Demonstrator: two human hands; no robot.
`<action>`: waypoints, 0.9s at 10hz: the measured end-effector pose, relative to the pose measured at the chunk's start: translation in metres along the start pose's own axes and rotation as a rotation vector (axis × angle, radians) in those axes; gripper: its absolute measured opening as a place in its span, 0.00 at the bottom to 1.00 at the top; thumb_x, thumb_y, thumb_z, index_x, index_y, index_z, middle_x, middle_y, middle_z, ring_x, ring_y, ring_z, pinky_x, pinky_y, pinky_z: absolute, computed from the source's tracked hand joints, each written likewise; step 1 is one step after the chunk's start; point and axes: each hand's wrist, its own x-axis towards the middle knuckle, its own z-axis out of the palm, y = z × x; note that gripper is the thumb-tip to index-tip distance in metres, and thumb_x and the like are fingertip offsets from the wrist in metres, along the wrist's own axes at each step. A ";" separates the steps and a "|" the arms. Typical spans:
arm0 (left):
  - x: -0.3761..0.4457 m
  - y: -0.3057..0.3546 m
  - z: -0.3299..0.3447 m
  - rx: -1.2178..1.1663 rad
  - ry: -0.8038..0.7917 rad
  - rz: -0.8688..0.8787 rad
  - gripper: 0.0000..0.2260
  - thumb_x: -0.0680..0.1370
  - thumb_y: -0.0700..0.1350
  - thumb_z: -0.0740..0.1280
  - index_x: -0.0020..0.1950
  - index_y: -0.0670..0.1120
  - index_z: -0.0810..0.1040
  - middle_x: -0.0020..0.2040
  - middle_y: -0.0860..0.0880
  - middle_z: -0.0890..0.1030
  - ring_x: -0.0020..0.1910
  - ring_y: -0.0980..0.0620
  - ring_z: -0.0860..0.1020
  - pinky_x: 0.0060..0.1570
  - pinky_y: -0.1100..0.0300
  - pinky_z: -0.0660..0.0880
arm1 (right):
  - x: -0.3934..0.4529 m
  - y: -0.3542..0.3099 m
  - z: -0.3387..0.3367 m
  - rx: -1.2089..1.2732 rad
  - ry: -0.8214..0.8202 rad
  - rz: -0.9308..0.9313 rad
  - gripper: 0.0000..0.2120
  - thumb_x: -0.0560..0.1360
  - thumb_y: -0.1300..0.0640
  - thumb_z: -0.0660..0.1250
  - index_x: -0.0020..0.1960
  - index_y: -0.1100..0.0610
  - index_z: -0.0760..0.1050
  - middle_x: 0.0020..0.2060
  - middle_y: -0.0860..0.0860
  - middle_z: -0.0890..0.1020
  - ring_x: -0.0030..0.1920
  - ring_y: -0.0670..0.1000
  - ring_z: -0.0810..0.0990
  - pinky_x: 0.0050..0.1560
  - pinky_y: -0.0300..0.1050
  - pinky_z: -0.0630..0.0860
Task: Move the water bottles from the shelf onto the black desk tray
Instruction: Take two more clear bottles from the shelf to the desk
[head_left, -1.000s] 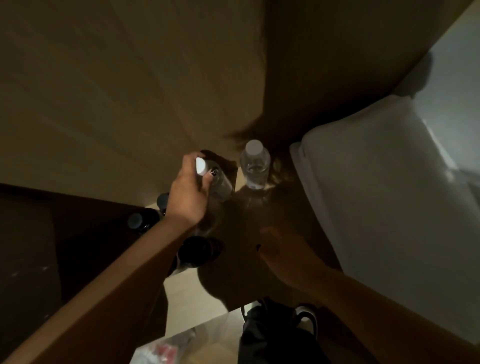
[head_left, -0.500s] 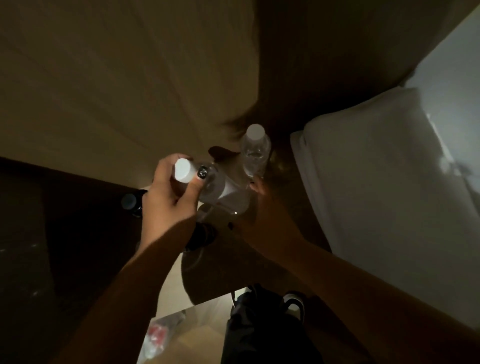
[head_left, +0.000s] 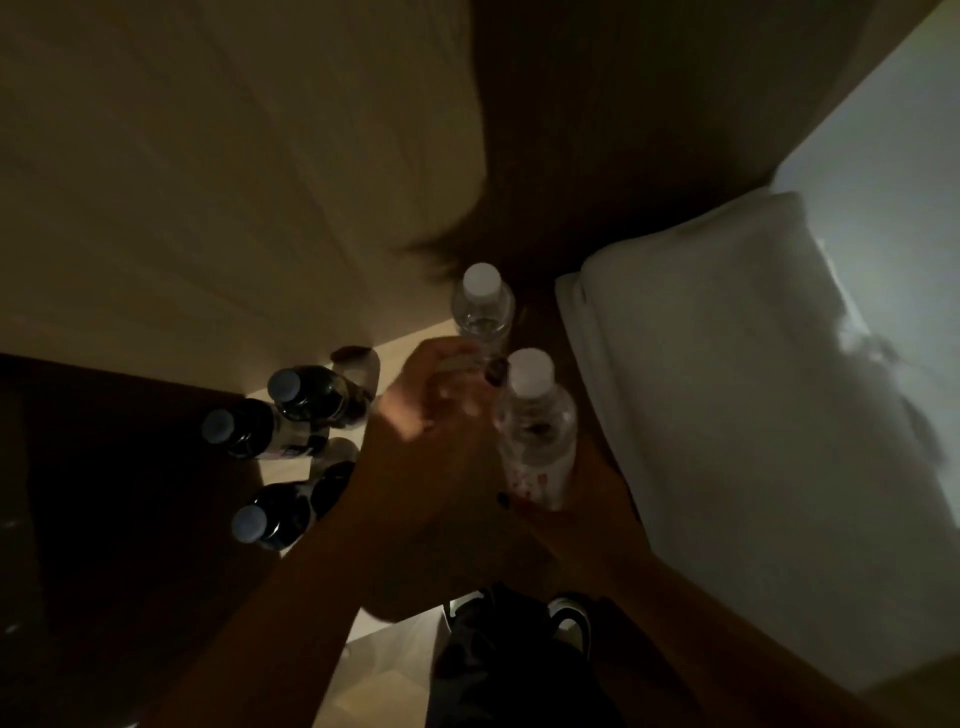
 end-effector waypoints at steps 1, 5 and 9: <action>0.025 -0.007 0.002 -0.094 0.128 -0.071 0.17 0.75 0.39 0.69 0.58 0.57 0.72 0.56 0.53 0.80 0.55 0.52 0.80 0.54 0.54 0.77 | -0.003 0.002 -0.015 0.067 0.072 0.080 0.16 0.68 0.59 0.76 0.49 0.49 0.72 0.38 0.41 0.77 0.40 0.44 0.81 0.35 0.30 0.74; 0.094 -0.041 0.062 0.085 0.256 -0.214 0.14 0.78 0.43 0.65 0.63 0.44 0.69 0.48 0.49 0.74 0.47 0.54 0.77 0.50 0.61 0.75 | -0.009 0.004 -0.049 0.136 0.143 0.086 0.30 0.62 0.55 0.80 0.57 0.43 0.68 0.44 0.32 0.73 0.50 0.41 0.78 0.48 0.31 0.74; 0.067 -0.014 0.012 -0.129 0.236 -0.350 0.26 0.68 0.41 0.77 0.62 0.40 0.73 0.57 0.44 0.81 0.55 0.45 0.81 0.55 0.48 0.78 | -0.027 -0.044 -0.074 0.170 0.065 0.027 0.29 0.65 0.53 0.78 0.59 0.43 0.67 0.53 0.41 0.78 0.53 0.42 0.78 0.56 0.42 0.76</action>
